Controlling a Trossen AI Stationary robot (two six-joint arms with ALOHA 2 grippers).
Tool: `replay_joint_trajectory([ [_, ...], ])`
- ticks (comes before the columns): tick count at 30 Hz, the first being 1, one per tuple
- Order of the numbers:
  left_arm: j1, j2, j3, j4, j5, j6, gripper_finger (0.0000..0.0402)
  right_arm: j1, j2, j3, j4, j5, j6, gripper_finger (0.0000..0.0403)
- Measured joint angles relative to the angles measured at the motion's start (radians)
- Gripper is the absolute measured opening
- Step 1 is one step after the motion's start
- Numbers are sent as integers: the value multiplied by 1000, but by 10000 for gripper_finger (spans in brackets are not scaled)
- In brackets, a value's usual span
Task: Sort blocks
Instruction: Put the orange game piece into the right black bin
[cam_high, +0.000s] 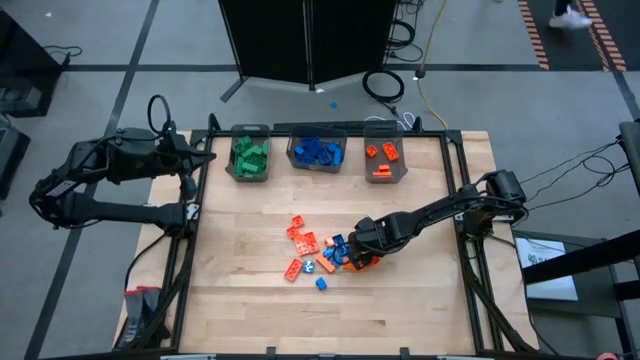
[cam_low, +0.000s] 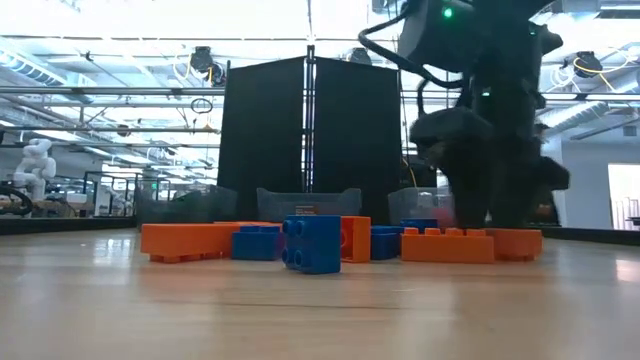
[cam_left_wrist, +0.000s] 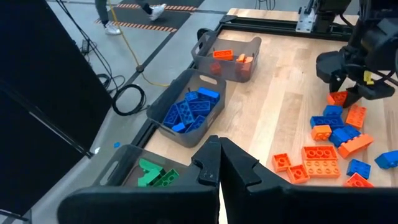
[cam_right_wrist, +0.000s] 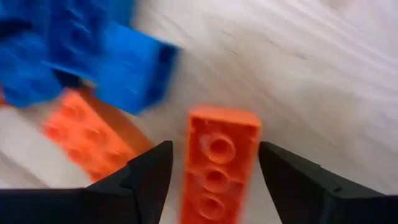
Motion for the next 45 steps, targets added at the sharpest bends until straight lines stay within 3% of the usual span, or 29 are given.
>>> replay_joint_trajectory([
  [9,0,0,0,-1,0,14,0,14,-1,0,-99,0,-84,120],
  [18,0,0,0,-1,-1,27,0,2,-36,9,-73,48,-104,120],
  [23,0,0,0,0,-2,27,0,-67,-85,70,-116,105,-191,120],
  [33,0,0,0,0,-5,28,0,-374,-151,295,-323,287,-558,120],
  [39,0,0,0,0,-5,28,0,-612,-151,377,-321,300,-776,120],
  [45,0,0,0,0,-6,28,0,-816,-142,373,-315,300,-863,120],
])
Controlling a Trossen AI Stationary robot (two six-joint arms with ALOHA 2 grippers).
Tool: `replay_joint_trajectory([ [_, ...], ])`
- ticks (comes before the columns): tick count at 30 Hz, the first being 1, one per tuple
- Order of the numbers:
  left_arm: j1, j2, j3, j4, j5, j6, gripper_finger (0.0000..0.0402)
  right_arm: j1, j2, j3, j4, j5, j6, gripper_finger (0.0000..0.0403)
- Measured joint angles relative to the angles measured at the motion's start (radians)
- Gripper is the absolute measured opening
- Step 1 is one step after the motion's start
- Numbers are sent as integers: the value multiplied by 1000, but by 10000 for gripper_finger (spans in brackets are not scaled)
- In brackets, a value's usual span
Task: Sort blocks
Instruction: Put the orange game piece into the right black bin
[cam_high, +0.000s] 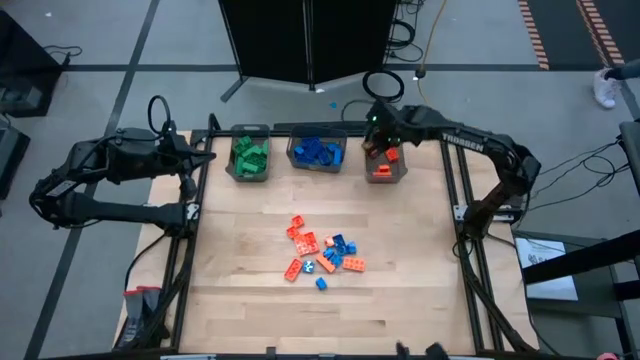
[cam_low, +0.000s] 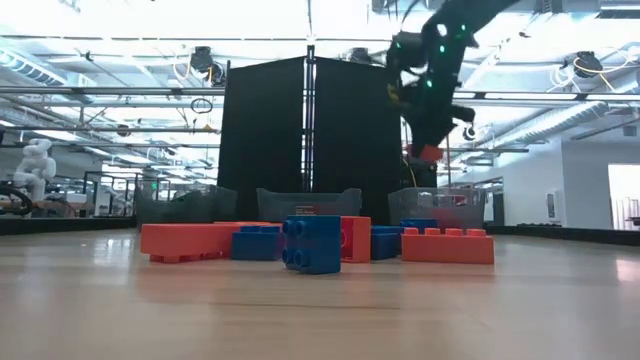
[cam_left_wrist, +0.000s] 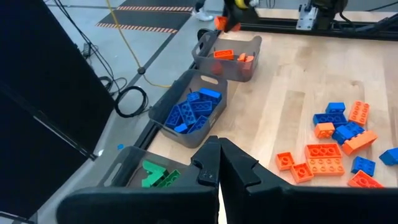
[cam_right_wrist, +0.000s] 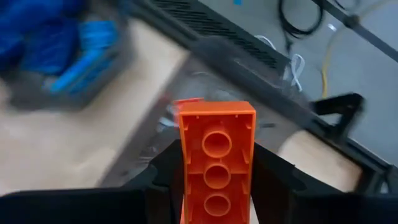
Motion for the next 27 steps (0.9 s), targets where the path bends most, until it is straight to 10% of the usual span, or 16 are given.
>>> replay_joint_trajectory([
  [18,0,0,0,0,-26,-2,0,-102,208,-9,28,-65,-50,121],
  [27,0,0,0,-1,-26,-3,0,-102,194,-9,41,-64,-48,226],
])
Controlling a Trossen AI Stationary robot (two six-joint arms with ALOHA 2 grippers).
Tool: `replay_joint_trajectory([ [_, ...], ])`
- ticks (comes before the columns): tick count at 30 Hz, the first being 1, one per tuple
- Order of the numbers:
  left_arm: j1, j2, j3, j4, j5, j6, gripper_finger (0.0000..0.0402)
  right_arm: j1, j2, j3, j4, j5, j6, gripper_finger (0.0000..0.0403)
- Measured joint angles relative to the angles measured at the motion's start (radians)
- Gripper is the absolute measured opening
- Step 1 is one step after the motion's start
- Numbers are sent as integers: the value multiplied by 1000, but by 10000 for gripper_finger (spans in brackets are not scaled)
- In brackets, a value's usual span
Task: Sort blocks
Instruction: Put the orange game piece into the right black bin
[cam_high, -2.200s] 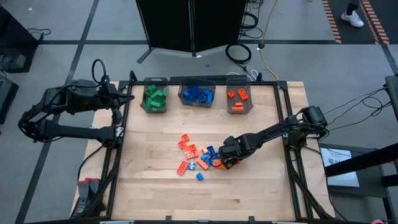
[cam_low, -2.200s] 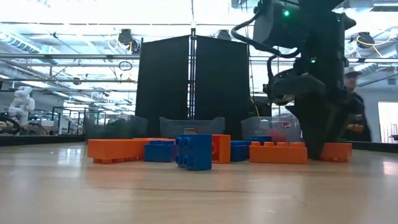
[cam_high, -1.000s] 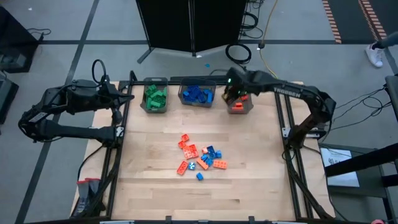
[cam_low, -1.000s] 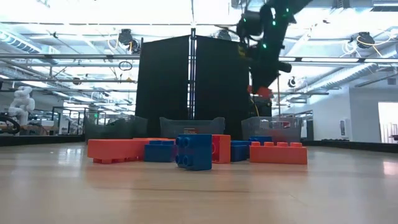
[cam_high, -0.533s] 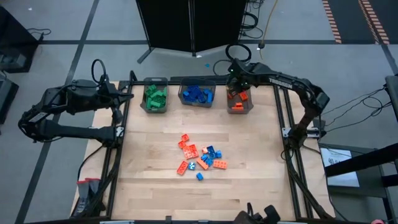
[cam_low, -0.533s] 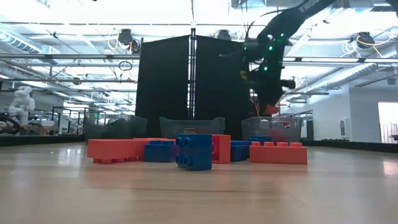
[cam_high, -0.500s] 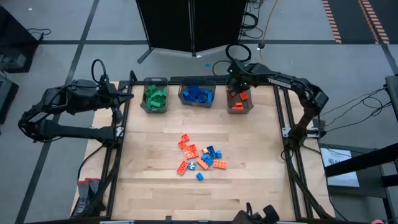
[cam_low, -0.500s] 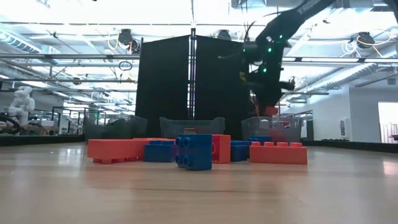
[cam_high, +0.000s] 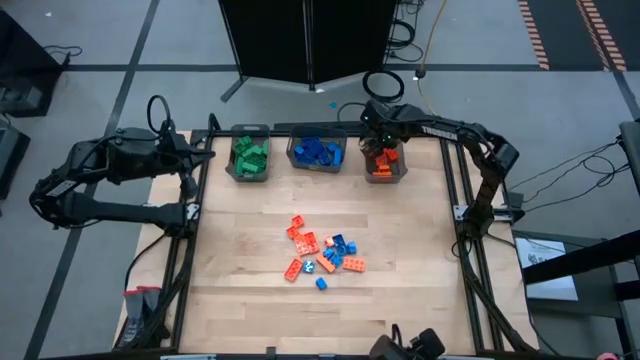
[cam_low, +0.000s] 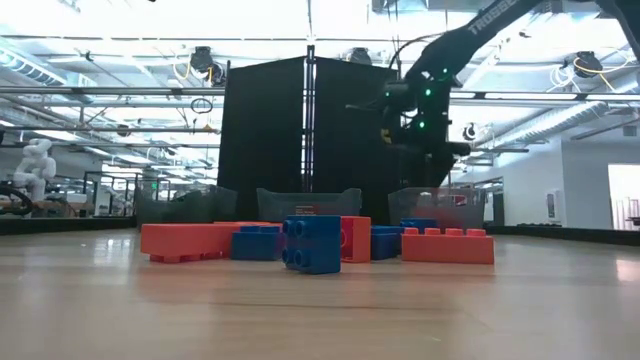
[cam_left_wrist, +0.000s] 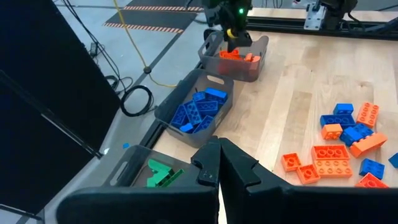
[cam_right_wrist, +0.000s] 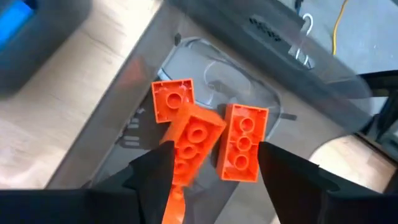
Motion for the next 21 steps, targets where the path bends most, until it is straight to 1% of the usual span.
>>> replay_joint_trajectory([
  [3,0,0,0,-1,0,0,0,2,-43,4,-10,-7,-13,228],
  [5,0,0,0,-5,0,0,0,14,-96,16,-21,-63,-57,222],
  [7,0,0,0,-13,0,0,0,47,-173,27,-16,-149,-69,215],
  [10,0,0,0,-30,0,0,0,142,-280,27,7,-294,-72,207],
  [13,0,0,0,-35,0,-1,0,283,-343,27,13,-359,-79,203],
  [17,0,0,0,-35,0,-1,0,504,-361,27,20,-356,-78,203],
  [18,0,0,0,-35,0,0,0,557,-351,27,31,-335,-73,203],
  [21,0,0,0,-35,0,1,0,695,-310,27,59,-218,-46,203],
])
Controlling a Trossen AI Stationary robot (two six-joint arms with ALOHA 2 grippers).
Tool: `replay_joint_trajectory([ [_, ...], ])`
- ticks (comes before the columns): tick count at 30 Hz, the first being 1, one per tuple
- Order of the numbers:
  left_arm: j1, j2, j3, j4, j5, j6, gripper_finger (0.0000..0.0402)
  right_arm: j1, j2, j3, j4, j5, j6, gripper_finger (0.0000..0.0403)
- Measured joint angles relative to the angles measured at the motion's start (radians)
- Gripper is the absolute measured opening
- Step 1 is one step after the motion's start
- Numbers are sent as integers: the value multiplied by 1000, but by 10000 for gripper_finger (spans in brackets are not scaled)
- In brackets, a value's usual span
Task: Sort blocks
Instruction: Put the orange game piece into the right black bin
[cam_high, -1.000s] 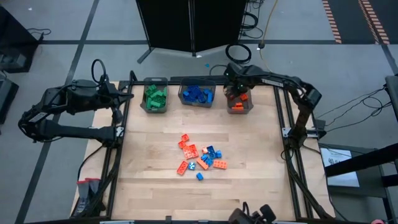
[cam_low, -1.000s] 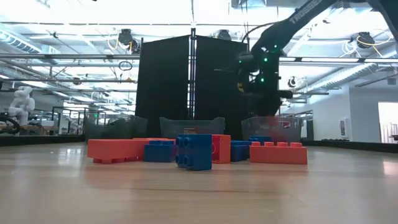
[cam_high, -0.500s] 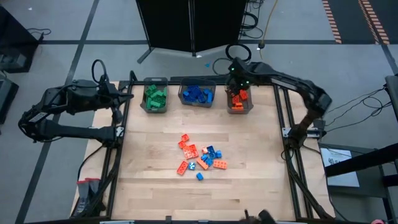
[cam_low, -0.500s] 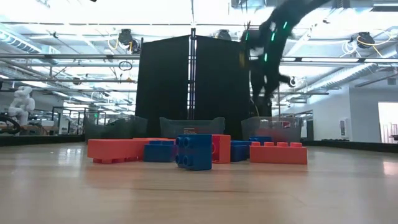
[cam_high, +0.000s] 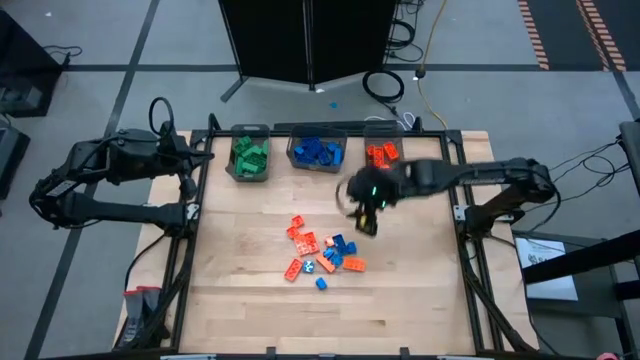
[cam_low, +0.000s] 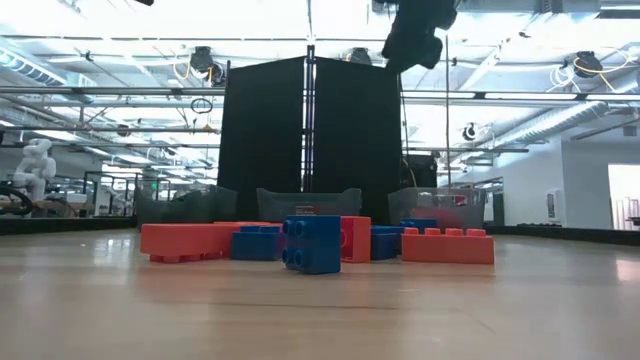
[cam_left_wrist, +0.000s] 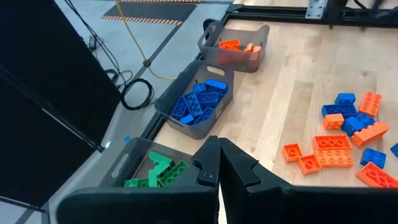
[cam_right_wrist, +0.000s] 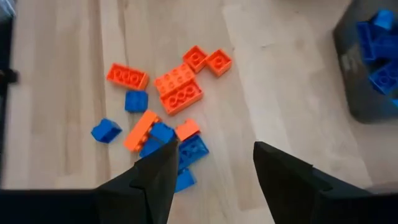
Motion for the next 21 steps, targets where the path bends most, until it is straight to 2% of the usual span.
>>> replay_joint_trajectory([
  [3,0,0,0,0,0,0,0,95,49,0,22,91,25,203],
  [7,0,0,0,0,0,0,0,175,117,0,54,117,51,203],
  [13,0,0,0,-5,2,0,0,251,225,0,53,105,111,203],
  [18,0,0,0,-21,6,1,0,288,298,0,53,19,177,203],
  [21,0,0,0,-21,6,1,0,312,329,0,52,6,197,205],
])
